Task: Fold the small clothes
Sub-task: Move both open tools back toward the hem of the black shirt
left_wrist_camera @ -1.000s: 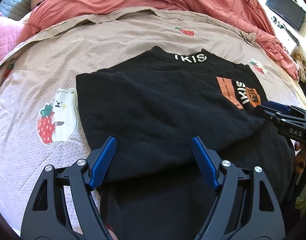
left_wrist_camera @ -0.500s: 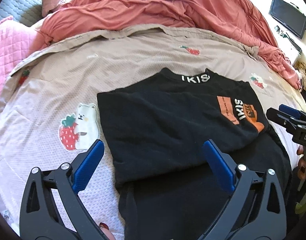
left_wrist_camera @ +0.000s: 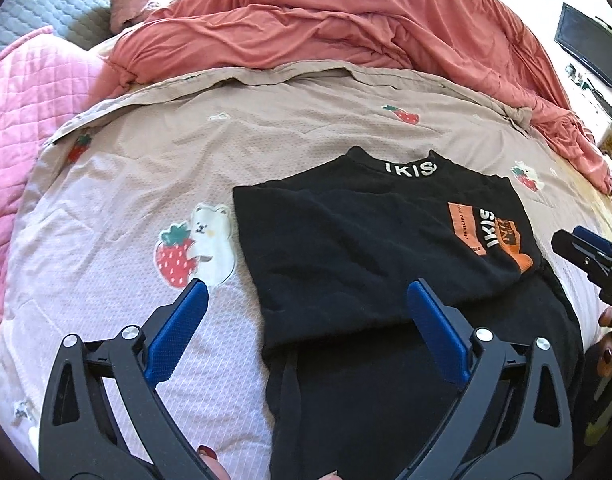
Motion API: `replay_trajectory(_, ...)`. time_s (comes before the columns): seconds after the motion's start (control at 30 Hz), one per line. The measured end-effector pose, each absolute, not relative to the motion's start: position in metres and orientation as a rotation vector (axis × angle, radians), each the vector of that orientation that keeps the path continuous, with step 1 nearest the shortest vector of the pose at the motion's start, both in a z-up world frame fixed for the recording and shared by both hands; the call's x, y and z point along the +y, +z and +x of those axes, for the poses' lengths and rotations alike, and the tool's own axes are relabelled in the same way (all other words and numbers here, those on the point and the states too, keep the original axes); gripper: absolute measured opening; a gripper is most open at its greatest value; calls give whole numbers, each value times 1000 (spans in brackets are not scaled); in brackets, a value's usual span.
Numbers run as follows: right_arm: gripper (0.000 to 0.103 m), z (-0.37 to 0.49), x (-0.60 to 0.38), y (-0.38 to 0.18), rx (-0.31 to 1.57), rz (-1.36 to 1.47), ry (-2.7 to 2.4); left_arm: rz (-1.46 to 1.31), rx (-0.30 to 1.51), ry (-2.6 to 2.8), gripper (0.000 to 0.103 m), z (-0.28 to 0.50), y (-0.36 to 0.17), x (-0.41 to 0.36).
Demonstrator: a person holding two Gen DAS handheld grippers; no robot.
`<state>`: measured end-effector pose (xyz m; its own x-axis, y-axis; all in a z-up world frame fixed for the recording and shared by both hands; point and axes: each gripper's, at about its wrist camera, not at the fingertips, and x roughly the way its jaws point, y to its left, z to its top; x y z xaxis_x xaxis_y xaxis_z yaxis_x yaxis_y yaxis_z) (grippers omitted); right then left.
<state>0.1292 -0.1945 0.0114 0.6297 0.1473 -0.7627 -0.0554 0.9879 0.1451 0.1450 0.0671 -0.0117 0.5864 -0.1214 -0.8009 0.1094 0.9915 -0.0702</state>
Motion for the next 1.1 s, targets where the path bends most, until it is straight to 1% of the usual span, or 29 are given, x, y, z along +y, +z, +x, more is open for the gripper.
replay_trajectory(0.6, 98, 103, -187, 43, 815, 76, 177, -94, 854, -32, 94, 106, 27, 81)
replay_trajectory(1.1, 98, 81, -201, 62, 768, 77, 178, -101, 869, -10, 94, 69, 29, 76)
